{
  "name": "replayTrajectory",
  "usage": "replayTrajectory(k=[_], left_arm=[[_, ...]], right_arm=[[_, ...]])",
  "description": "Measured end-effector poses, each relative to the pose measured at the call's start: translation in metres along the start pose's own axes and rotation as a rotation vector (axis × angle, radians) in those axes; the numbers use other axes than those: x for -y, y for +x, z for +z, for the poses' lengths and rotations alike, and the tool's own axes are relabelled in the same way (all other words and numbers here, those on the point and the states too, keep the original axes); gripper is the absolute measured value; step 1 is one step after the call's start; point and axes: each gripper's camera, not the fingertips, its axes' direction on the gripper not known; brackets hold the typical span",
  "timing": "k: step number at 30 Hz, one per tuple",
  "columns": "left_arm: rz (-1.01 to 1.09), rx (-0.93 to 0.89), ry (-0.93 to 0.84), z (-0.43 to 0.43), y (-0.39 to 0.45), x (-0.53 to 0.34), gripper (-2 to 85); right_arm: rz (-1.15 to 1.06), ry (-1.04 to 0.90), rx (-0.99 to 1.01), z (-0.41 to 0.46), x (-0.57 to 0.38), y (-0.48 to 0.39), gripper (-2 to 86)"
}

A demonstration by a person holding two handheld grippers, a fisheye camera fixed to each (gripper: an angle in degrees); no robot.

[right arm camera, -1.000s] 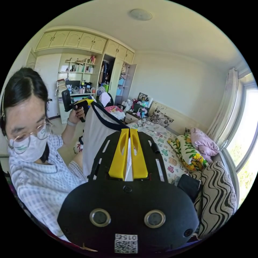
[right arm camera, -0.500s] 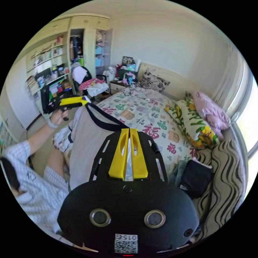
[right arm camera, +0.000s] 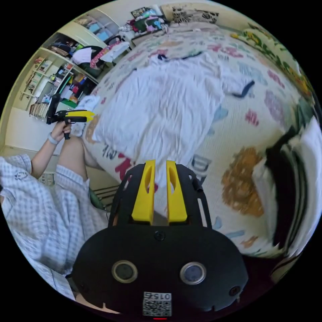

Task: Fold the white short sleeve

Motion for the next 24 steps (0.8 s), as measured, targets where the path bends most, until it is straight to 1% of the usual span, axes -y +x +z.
replayTrajectory(k=[1,2,3,4,5,7,9,11,12,13,14,15,16,17,18,19,22,24], left_arm=[[-0.072,-0.054,-0.018,0.011,-0.016,-0.029,11.2],[-0.104,-0.086,-0.018,0.016,-0.024,-0.04,11.3],[-0.166,-0.157,-0.004,0.024,-0.038,-0.059,11.4],[-0.22,-0.212,0.022,0.031,-0.051,-0.071,11.4],[-0.248,-0.23,0.037,0.035,-0.057,-0.075,11.5],[-0.309,-0.277,0.09,0.047,-0.077,-0.078,11.5],[-0.346,-0.243,0.099,0.057,-0.088,-0.073,11.4],[-0.363,-0.209,0.065,0.074,-0.094,-0.067,10.1],[-0.372,-0.207,0.032,0.089,-0.097,-0.064,7.3],[-0.38,-0.145,0.032,0.091,-0.099,-0.065,2.7],[-0.37,-0.116,0.025,0.09,-0.099,-0.065,2.2],[-0.354,-0.123,0.01,0.09,-0.105,-0.066,1.3],[-0.354,-0.187,0.001,0.089,-0.114,-0.069,0.8],[-0.352,-0.23,-0.001,0.087,-0.119,-0.072,0.5],[-0.368,-0.311,0.003,0.083,-0.13,-0.082,0.3],[-0.394,-0.368,0.038,0.072,-0.14,-0.097,0.1],[-0.438,-0.43,0.122,0.032,-0.163,-0.145,-0.2],[-0.458,-0.459,0.156,0.008,-0.174,-0.176,-0.3]], right_arm=[[0.03,-0.042,0.002,0.013,-0.016,0.007,6.9],[0.047,-0.059,0.0,0.019,-0.023,0.012,7.2],[0.089,-0.071,0.0,0.027,-0.032,0.022,7.4],[0.136,-0.055,0.032,0.031,-0.038,0.035,7.5],[0.165,-0.036,0.058,0.031,-0.039,0.042,7.6],[0.285,0.08,0.191,0.025,-0.042,0.073,7.2],[0.349,0.15,0.275,0.021,-0.042,0.094,6.9],[0.376,0.15,0.28,0.022,-0.037,0.109,6.7],[0.393,0.132,0.301,0.026,-0.034,0.118,6.6],[0.415,0.132,0.36,0.029,-0.034,0.128,6.2],[0.429,0.139,0.39,0.029,-0.035,0.133,5.8],[0.457,0.165,0.46,0.028,-0.039,0.144,4.5],[0.464,0.216,0.522,0.024,-0.045,0.153,2.9],[0.47,0.249,0.527,0.021,-0.049,0.156,2.6],[0.496,0.26,0.504,0.016,-0.057,0.161,1.8],[0.482,0.24,0.479,0.01,-0.063,0.162,1.4],[0.447,0.237,0.412,-0.013,-0.088,0.159,0.8],[0.45,0.264,0.407,-0.028,-0.108,0.158,0.6]])
